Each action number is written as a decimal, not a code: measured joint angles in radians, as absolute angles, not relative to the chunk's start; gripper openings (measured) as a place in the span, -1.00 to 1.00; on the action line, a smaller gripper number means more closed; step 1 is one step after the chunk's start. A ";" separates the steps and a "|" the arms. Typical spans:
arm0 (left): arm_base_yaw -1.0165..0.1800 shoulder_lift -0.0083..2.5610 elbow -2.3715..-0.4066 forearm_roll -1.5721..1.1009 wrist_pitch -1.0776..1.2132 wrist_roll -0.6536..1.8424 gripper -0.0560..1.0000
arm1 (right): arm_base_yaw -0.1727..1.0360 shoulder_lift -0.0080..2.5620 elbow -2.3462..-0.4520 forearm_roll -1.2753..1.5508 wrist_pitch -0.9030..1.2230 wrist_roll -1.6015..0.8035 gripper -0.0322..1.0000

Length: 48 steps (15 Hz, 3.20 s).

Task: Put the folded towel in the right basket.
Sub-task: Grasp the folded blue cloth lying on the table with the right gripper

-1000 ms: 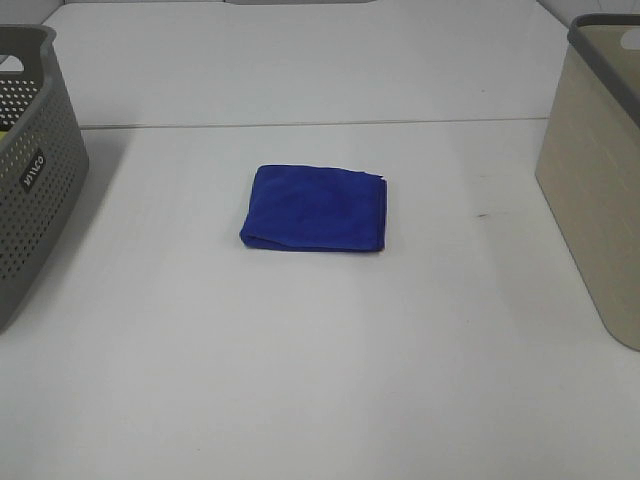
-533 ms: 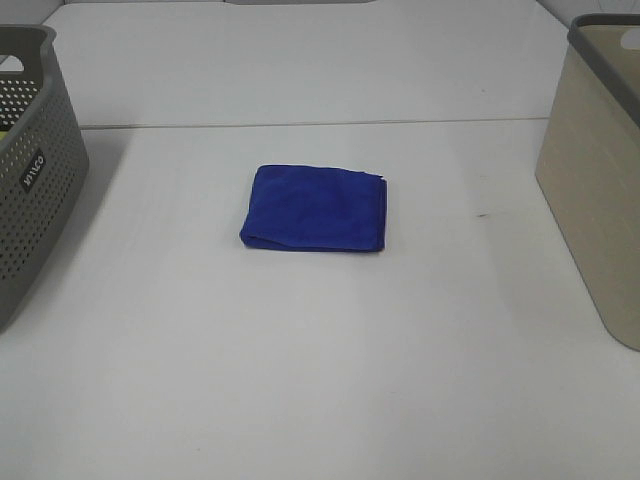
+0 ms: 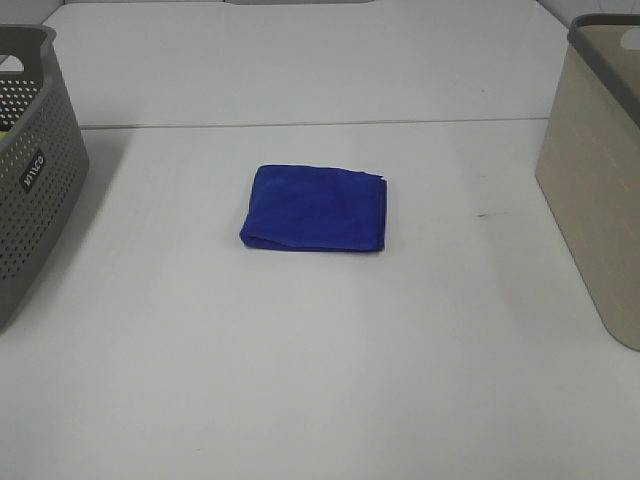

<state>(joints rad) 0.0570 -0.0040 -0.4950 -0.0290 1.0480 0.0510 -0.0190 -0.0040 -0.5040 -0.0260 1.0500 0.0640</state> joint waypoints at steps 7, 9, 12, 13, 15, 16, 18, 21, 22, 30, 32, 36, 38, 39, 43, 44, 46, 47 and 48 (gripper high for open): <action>0.057 -0.004 -0.495 -0.029 1.048 0.051 0.98 | -0.019 -0.004 -0.504 -0.026 1.050 0.046 0.96; 0.057 -0.004 -0.495 -0.029 1.048 0.051 0.98 | -0.019 -0.004 -0.504 -0.026 1.050 0.046 0.96; 0.057 -0.004 -0.495 -0.029 1.048 0.051 0.98 | -0.019 -0.004 -0.504 -0.026 1.050 0.038 0.96; 0.057 -0.004 -0.495 -0.029 1.048 0.051 0.98 | -0.019 -0.002 -0.504 -0.026 1.050 0.029 0.96; 0.057 -0.004 -0.495 -0.029 1.048 0.051 0.98 | -0.019 0.140 -0.578 0.018 1.080 0.022 0.96; 0.057 -0.004 -0.495 -0.029 1.048 0.051 0.98 | -0.019 0.284 -0.656 0.046 1.113 0.020 0.96; 0.057 -0.004 -0.495 -0.029 1.048 0.051 0.98 | -0.019 0.624 -0.890 0.084 1.186 0.019 0.96; 0.057 -0.004 -0.495 -0.029 1.048 0.051 0.98 | -0.019 1.043 -1.225 0.098 1.193 0.000 0.96; 0.057 -0.004 -0.495 -0.029 1.048 0.051 0.98 | -0.019 1.164 -1.299 0.112 1.173 -0.009 0.96; 0.057 -0.004 -0.495 -0.029 1.048 0.051 0.98 | 0.177 1.948 -1.669 0.546 1.024 -0.167 0.94; 0.057 -0.004 -0.495 -0.029 1.048 0.051 0.98 | 0.179 2.080 -1.752 0.597 1.047 -0.180 0.94; 0.057 -0.004 -0.495 -0.029 1.048 0.051 0.98 | 0.177 2.342 -1.928 0.641 1.100 -0.189 0.93; 0.057 -0.004 -0.495 -0.029 1.048 0.051 0.98 | 0.177 2.416 -1.942 0.672 1.093 -0.185 0.93; 0.057 -0.004 -0.495 -0.032 1.048 0.051 0.98 | 0.177 2.440 -1.942 0.678 1.083 -0.179 0.92; 0.057 -0.004 -0.495 -0.040 1.048 0.051 0.98 | 0.187 2.478 -1.945 0.704 1.020 -0.173 0.92; 0.057 -0.004 -0.495 -0.040 1.048 0.051 0.98 | 0.196 2.480 -1.946 0.712 1.002 -0.170 0.92; 0.057 -0.004 -0.495 -0.045 1.048 0.051 0.98 | 0.216 2.497 -1.956 0.734 0.976 -0.144 0.90; 0.057 -0.004 -0.495 -0.046 1.048 0.051 0.98 | 0.226 2.503 -1.958 0.748 0.973 -0.134 0.89; 0.057 -0.004 -0.495 -0.046 1.048 0.051 0.98 | 0.241 2.508 -1.960 0.750 0.959 -0.118 0.86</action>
